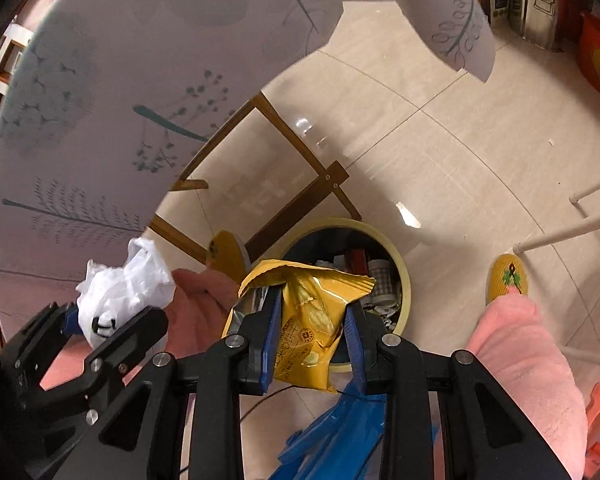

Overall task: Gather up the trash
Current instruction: 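Carry the white bag and yellow packet down over the trash bin, then open both tools to drop the bag and packet into the bin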

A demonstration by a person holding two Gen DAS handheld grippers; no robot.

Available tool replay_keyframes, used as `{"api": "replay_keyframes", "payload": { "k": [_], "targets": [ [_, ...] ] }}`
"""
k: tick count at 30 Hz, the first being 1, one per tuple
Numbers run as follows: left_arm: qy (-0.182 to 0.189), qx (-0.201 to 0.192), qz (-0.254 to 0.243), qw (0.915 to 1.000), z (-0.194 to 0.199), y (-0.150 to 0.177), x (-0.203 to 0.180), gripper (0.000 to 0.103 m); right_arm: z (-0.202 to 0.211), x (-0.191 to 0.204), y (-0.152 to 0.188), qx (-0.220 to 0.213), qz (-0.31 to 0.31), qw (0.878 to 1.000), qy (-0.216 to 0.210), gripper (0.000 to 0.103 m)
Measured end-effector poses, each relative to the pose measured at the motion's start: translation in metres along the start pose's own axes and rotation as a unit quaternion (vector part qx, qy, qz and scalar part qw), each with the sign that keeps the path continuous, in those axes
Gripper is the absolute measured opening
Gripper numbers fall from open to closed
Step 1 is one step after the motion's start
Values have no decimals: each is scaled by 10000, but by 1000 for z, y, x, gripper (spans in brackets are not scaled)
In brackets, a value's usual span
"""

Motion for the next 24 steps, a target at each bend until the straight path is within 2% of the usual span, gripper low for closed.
{"api": "replay_keyframes", "payload": {
  "k": [8,15,24],
  "targets": [
    [-41,189,79,9998,-33,-6,5,48,-45,-23,3,217,-76,9992,313,32],
    [-85,325,62,9994,-59,-9,8,48,-65,-35,-5,278,-210,9990,296,35],
    [-175,215,-118,9995,-58,-12,3,51,-76,-39,-10,312,-294,9987,261,41]
  ]
}}
Point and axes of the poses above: each gripper's, at about its wrist camera, not at the fingertips, and z roughly against the way its jaws point, x to its left, y to its underside, the point moved 7 cm from there along -z, roughly the way its jaws point, and after that the axes turned 14 degrees about -z, right-handed, at the moved point
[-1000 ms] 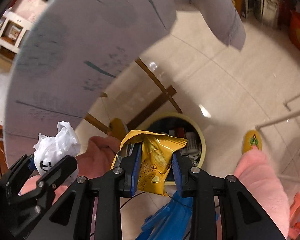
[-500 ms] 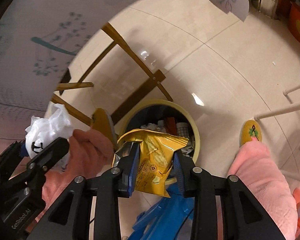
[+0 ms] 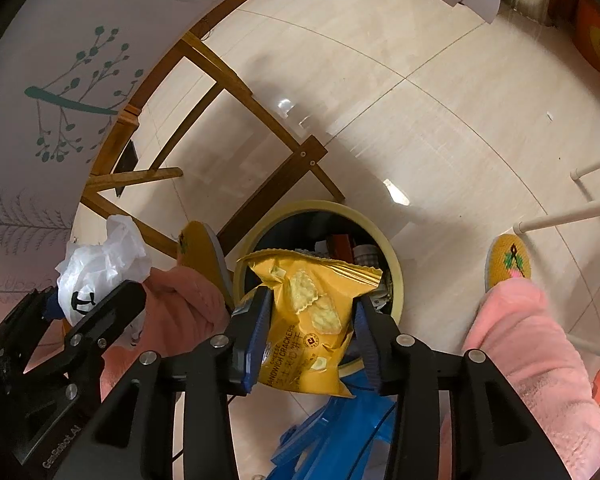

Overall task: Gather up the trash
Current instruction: 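Open both tools to drop the bag and packet into the bin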

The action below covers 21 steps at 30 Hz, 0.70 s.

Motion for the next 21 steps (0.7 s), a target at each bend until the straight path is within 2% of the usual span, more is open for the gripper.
{"api": "replay_keyframes", "payload": {
  "k": [5,21],
  "targets": [
    [35,14,-33,10000,-1,0,-2,54,-2,-2,-2,22,-115,9999,-85,50],
    [72,224,-105,9997,-4,9,-4,62,-2,-2,-3,-7,-212,9997,-107,54]
  ]
}}
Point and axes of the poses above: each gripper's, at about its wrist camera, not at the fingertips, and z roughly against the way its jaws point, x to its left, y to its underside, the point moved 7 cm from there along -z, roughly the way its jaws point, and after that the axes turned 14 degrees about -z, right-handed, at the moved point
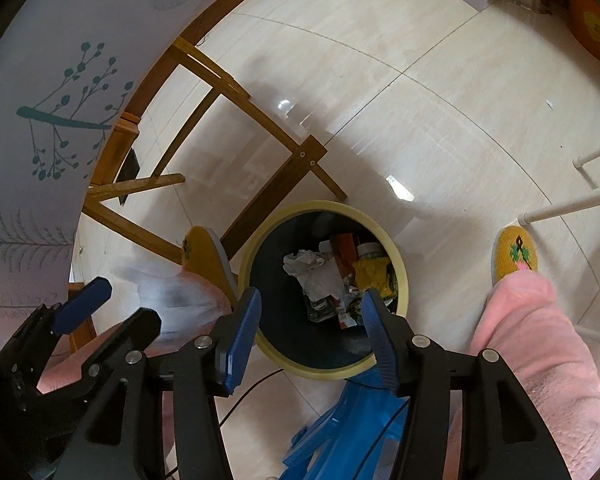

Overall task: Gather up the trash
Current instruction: 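Open both tools to drop the bag and packet into the bin, then raise both tools back over the table toward the mask and chocolate box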

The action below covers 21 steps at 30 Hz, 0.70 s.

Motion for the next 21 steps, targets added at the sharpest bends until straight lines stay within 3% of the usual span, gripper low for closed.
{"api": "replay_keyframes", "payload": {
  "k": [3,7,21],
  "targets": [
    [50,25,35,10000,-2,1,0,62,1,0,-1,-20,-8,10000,12,54],
    [94,71,73,9999,-2,2,0,72,2,-3,-3,-30,-42,10000,34,54],
    [214,-159,-67,9996,29,-3,-14,73,14,0,3,-101,94,9999,67,54]
  ]
}}
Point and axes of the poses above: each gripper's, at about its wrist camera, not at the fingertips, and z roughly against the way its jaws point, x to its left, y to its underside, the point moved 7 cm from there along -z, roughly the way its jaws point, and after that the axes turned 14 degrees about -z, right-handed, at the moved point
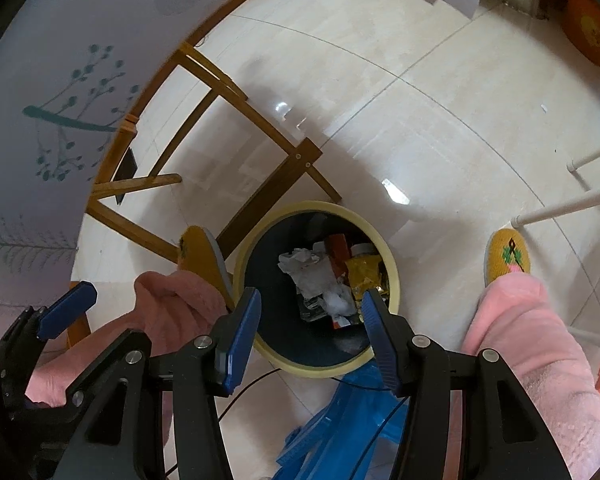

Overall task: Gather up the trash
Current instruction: 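Raise both tools back over the table toward the mask and chocolate box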

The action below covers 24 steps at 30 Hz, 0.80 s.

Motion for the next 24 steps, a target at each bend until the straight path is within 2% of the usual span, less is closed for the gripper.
{"api": "replay_keyframes", "payload": {
  "k": [6,12,17,24],
  "targets": [
    [280,-158,16,9995,36,1,-10,73,29,11,9,-146,178,9997,-100,54],
    [287,-393,77,9988,76,6,-10,73,76,22,22,-328,341,9987,-197,54],
    [234,-689,341,9968,117,5,6,73,122,31,23,-554,327,9973,-365,54],
    [117,-1156,689,9908,182,-17,40,73,194,65,10,-950,417,9919,-740,54]
  ]
}}
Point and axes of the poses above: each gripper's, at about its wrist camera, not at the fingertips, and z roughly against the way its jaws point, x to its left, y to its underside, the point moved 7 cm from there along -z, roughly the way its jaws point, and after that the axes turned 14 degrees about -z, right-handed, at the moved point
